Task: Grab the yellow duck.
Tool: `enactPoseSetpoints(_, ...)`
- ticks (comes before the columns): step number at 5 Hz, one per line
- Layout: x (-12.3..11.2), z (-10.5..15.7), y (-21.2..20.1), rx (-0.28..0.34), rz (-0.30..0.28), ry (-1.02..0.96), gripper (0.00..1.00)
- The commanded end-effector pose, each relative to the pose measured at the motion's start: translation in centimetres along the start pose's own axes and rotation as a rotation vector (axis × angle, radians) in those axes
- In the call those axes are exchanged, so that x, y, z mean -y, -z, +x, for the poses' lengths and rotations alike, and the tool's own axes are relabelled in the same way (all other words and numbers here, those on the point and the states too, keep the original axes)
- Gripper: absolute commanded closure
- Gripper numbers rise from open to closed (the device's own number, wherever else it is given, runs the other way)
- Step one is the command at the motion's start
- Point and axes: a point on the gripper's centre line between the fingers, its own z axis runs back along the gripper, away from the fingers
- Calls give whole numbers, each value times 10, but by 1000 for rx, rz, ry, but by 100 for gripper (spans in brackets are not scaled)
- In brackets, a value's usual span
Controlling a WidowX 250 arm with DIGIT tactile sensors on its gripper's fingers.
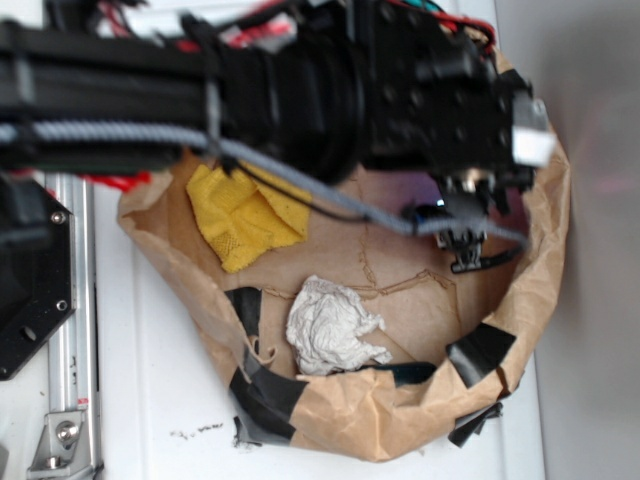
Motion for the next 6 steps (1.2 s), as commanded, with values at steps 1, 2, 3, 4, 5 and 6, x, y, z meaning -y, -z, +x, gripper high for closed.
enactPoseSetpoints(1, 47, -16, 14, -38, -140, 143, 0)
enactPoseSetpoints(2, 63, -30, 6, -5, -160, 208, 0)
enactPoseSetpoints(3, 64, -29, 2, 13, -185, 220, 0)
enactPoseSetpoints(4, 63, -26, 7, 13, -164, 223, 0)
enactPoseSetpoints(5, 57, -22, -3, 51, -149, 218, 0)
enactPoseSetpoints(6, 42, -18, -30, 115, -156, 176, 0)
